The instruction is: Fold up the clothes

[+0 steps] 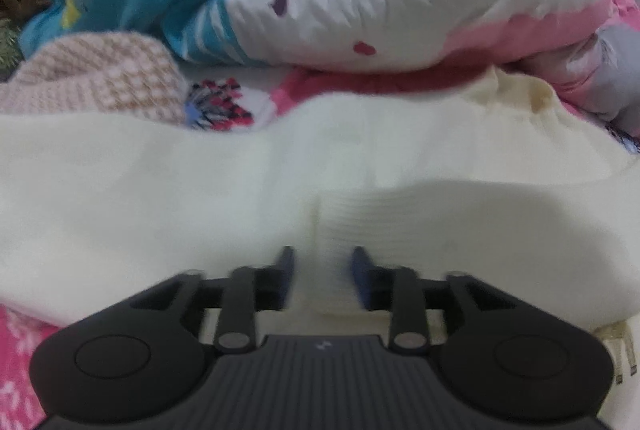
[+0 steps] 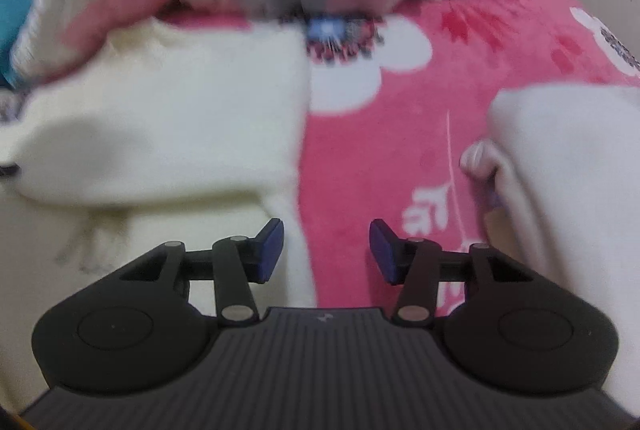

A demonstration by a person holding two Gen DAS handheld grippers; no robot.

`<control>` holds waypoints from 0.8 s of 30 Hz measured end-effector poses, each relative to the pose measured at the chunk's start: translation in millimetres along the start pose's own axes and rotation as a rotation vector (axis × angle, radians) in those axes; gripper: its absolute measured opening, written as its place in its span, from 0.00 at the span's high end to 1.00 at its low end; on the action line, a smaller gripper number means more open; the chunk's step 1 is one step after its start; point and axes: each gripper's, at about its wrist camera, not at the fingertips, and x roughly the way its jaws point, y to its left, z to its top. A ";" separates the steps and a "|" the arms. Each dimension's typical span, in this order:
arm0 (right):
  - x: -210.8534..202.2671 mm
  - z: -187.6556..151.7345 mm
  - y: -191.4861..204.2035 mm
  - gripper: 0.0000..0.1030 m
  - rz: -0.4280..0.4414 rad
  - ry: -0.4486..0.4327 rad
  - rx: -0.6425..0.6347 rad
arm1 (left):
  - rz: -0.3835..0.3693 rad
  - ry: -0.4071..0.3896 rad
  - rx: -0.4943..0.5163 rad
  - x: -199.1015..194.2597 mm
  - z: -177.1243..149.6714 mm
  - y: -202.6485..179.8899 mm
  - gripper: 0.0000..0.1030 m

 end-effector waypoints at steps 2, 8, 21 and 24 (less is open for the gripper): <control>-10.6 14.5 0.4 0.71 0.048 -0.056 0.031 | 0.010 -0.036 -0.010 -10.8 -0.4 1.6 0.55; 48.0 54.0 22.6 0.84 0.170 -0.121 0.055 | -0.028 -0.010 0.002 -13.5 -6.0 -2.3 0.47; 14.5 14.3 62.4 0.82 0.472 0.117 0.147 | -0.225 0.231 -0.167 -84.9 -60.3 75.4 0.35; 17.2 -34.6 121.2 0.82 0.656 0.298 0.034 | -0.195 0.268 -0.210 -106.0 -87.5 84.4 0.35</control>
